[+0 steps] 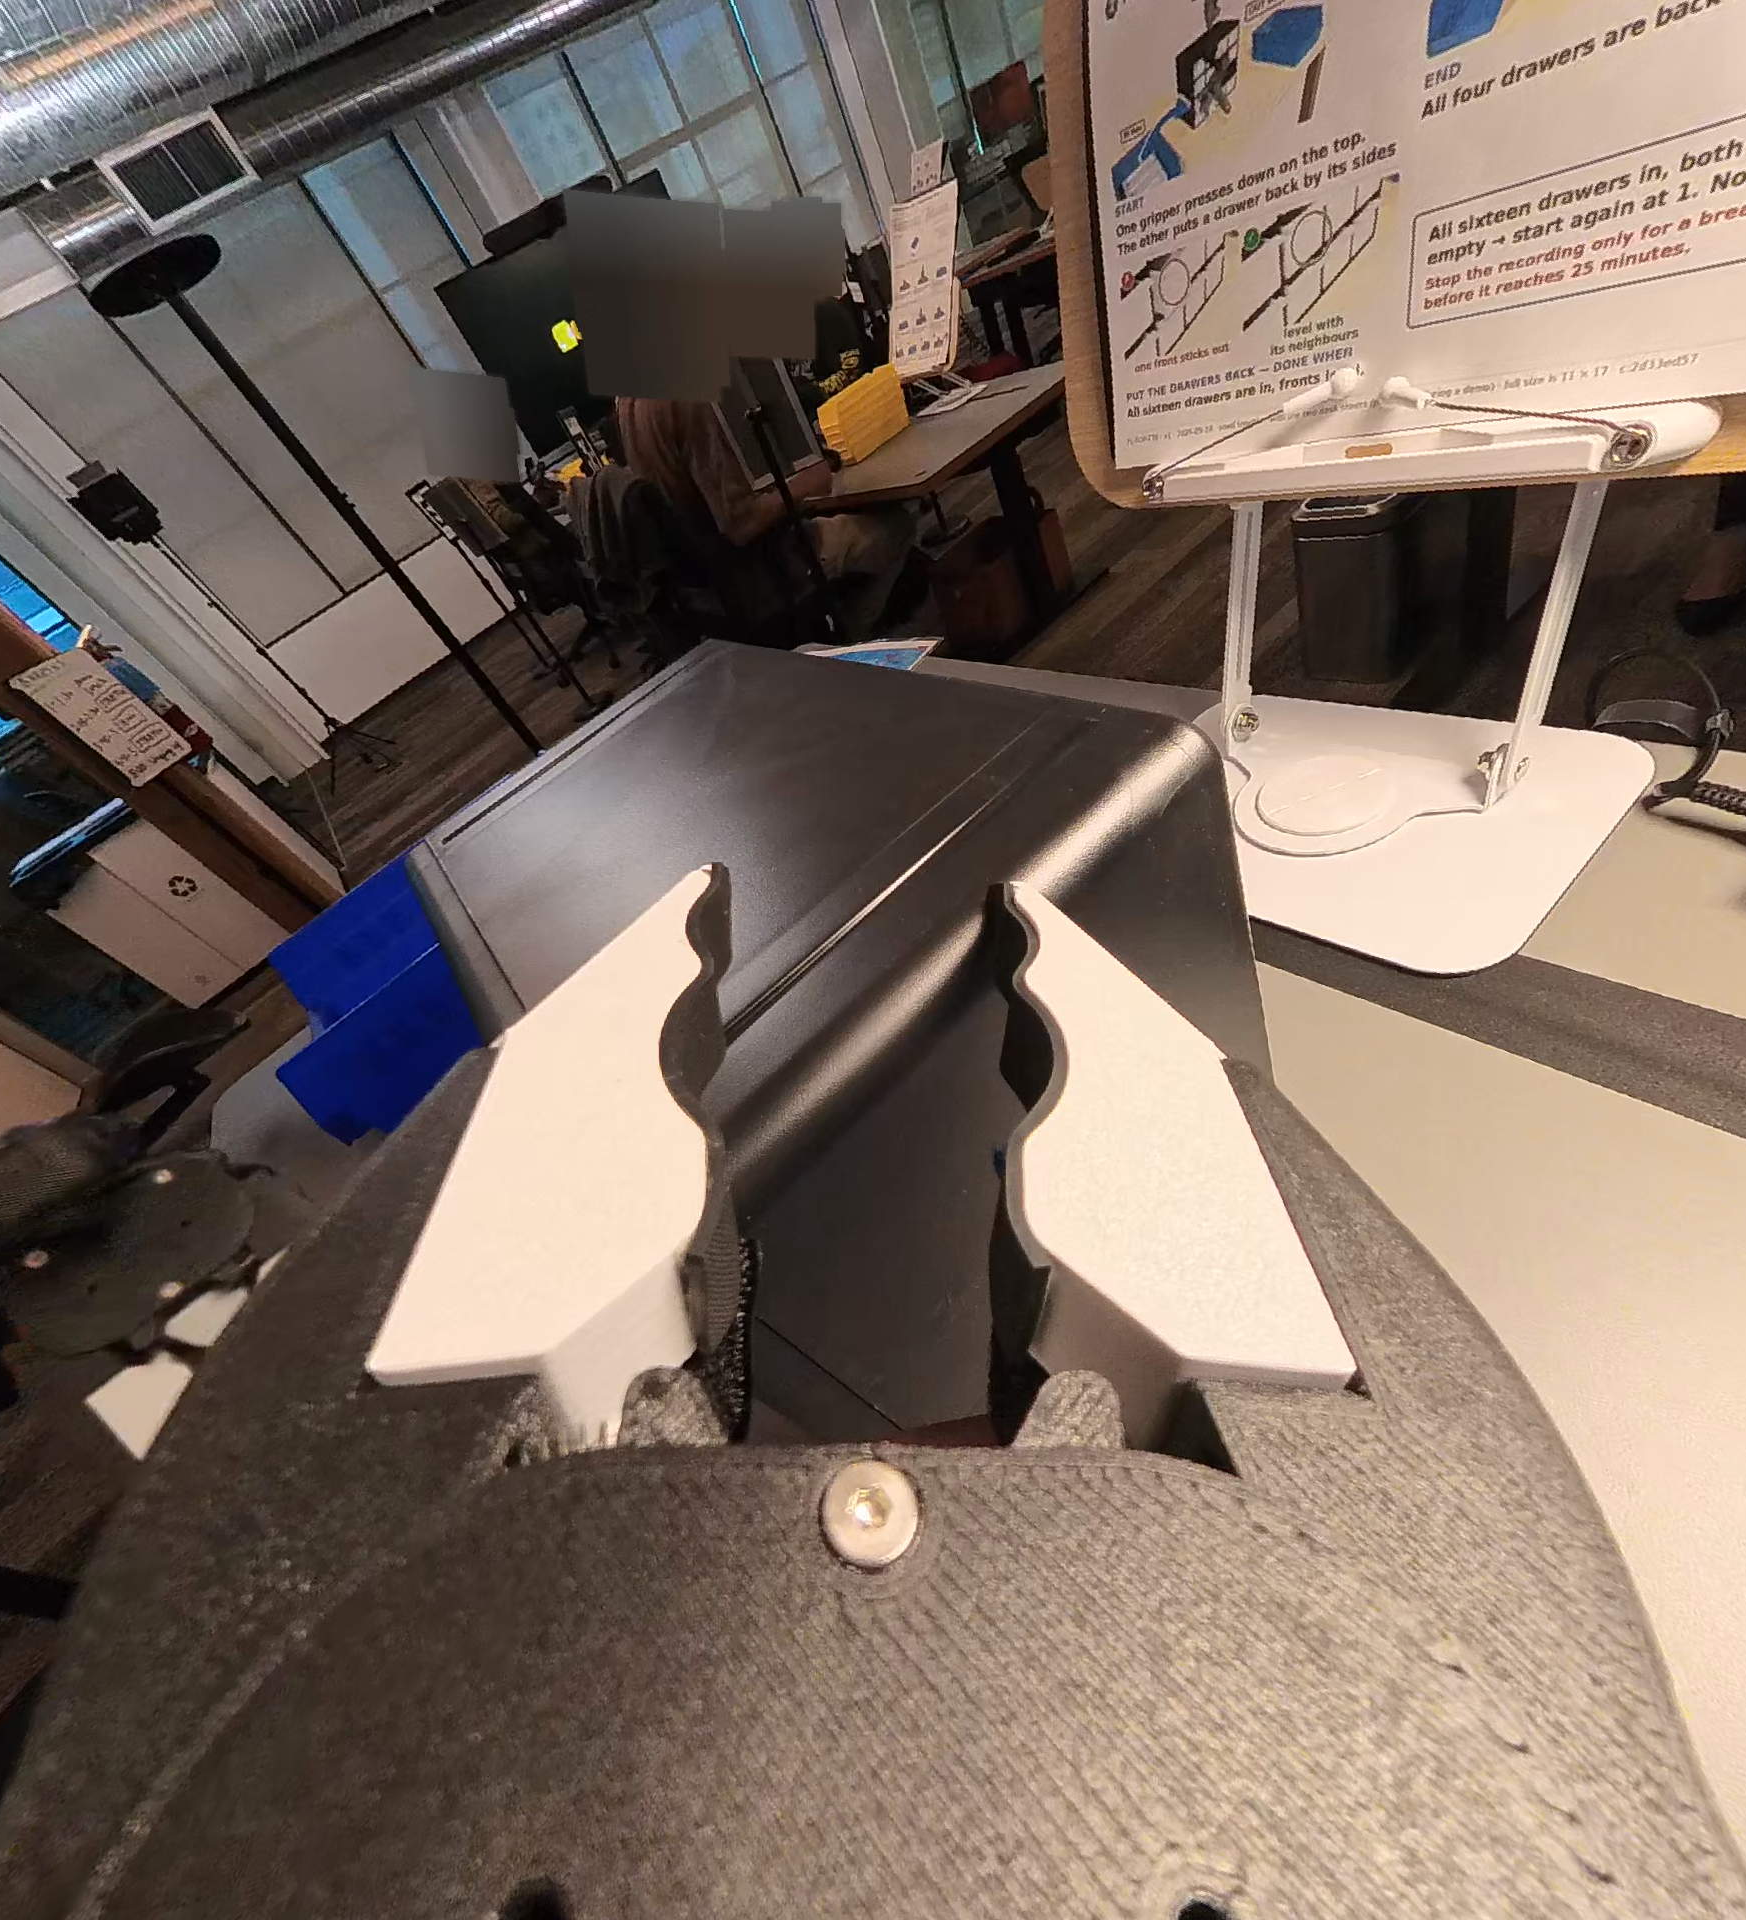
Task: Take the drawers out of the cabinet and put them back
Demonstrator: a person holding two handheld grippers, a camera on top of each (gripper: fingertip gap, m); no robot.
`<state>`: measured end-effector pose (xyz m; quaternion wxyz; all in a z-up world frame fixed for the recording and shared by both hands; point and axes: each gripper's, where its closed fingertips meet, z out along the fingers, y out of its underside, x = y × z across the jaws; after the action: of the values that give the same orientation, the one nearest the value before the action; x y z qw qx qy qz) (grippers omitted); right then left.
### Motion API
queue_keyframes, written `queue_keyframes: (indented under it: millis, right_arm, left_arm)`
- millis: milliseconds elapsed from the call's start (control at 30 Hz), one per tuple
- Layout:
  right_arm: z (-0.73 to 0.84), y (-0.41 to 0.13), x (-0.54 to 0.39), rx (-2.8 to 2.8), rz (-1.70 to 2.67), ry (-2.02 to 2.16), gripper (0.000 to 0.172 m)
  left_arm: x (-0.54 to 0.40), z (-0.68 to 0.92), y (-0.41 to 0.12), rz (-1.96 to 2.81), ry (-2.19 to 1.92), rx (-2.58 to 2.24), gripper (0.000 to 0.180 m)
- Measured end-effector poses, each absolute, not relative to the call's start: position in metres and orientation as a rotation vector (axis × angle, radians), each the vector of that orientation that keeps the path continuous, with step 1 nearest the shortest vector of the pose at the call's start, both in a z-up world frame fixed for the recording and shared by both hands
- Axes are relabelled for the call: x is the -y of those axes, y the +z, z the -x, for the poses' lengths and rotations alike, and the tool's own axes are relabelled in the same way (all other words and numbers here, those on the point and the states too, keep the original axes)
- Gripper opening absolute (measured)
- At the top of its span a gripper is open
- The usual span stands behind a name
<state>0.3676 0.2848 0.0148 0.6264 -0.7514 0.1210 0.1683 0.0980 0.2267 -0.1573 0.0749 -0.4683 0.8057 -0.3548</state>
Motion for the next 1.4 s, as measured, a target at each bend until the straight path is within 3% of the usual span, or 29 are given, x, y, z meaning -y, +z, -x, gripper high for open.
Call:
queue_keyframes:
  millis: [167,533,800,1400]
  right_arm:
    - [-0.367,0.015,-0.285,-0.277,1.721,0.387,0.052]
    - [-0.367,0.016,-0.285,-0.273,1.721,0.388,0.051]
    - [-0.367,0.016,-0.285,-0.273,1.720,0.388,0.051]
    - [-0.364,0.018,-0.285,-0.267,1.716,0.390,0.049]
  left_arm:
    - [-0.244,-0.066,-0.153,0.807,-0.813,-2.644,0.051]
    - [-0.246,-0.060,-0.184,0.482,-0.643,-2.797,0.045]
    - [-0.245,-0.063,-0.195,0.457,-0.583,-2.787,0.019]
    - [-0.240,-0.102,-0.068,0.646,-0.983,-2.554,0.016]
